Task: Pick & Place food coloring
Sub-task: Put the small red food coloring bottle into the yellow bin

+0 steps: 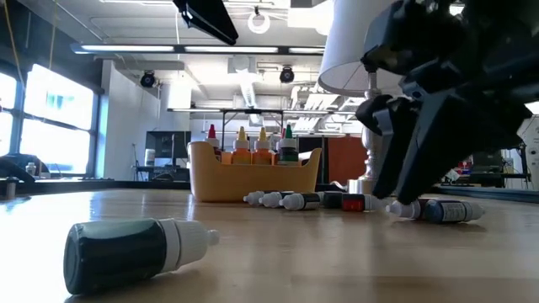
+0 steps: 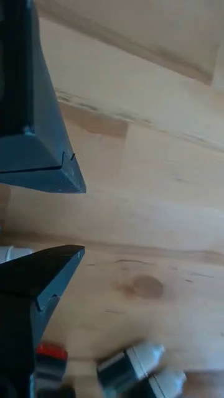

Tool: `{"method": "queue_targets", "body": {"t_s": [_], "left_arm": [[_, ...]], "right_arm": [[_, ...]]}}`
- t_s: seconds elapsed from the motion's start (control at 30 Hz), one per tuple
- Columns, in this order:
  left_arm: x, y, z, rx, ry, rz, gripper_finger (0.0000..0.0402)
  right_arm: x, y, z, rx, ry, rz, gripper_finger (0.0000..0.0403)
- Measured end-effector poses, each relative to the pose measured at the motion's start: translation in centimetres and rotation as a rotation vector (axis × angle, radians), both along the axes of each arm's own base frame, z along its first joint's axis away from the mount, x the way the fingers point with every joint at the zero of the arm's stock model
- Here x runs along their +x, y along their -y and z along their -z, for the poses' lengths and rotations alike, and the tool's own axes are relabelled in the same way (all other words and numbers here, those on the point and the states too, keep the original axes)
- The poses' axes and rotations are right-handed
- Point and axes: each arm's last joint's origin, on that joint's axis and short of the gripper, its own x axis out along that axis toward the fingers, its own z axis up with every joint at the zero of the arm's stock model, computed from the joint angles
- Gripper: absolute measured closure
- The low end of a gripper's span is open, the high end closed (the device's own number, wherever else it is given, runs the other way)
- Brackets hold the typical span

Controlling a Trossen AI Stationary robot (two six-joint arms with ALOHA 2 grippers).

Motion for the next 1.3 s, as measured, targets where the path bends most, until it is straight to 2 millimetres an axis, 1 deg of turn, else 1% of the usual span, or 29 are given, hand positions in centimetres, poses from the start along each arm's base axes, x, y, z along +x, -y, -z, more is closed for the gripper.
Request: {"method": "queue_targets", "body": {"t_s": [0.13,0.27,0.47,0.57,0.6,0.67,0.73,0.87,0.97,1.17,1.3], "left_arm": [[0.0,0.0,0.0,-0.001,0.000,0.000,0.0254],[0.0,0.0,0.0,-0.007,0.004,-0.005,0.0254],[0.0,0.0,0.0,-0.017,0.010,-0.013,0.0254],[0.0,0.0,0.0,-0.017,0.013,-0.013,0.0254],[0.0,0.0,0.0,-0.017,0.012,-0.013,0.0254],[0.0,0.0,0.0,-0.018,0.012,-0.013,0.0254],[0.0,0.0,0.0,-0.018,0.013,-0.013,0.0254],[0.1,0.0,-0.1,-0.018,0.017,-0.013,0.0254],[0.1,0.0,-0.1,-0.019,0.026,-0.013,0.0254],[0.2,0.0,-0.2,-0.020,0.041,-0.012,0.0254],[0.2,0.0,-0.2,-0.021,0.041,-0.012,0.0254]], "right_arm": [[-0.1,0.0,0.6,-0.011,-0.035,-0.006,0.0263],[-0.4,0.2,0.3,-0.016,-0.055,-0.009,0.0263],[-1.4,0.6,-2.2,-0.012,-0.044,-0.009,0.0263],[-2.4,1.1,-3.5,-0.010,-0.072,0.012,0.0263],[-2.7,1.3,-3.7,-0.005,-0.089,0.031,0.0263],[-3.0,1.6,-3.6,0.004,-0.128,0.063,0.0263],[-3.1,1.7,-3.1,-0.002,-0.176,0.060,0.0263],[-2.5,2.1,-2.1,-0.043,-0.188,0.048,0.0263],[-1.9,2.8,-2.1,-0.052,-0.159,0.049,0.0263],[-1.2,4.3,-2.1,0.022,-0.182,0.079,0.0263],[-1.2,4.4,-2.1,0.036,-0.188,0.070,0.0263]]}}
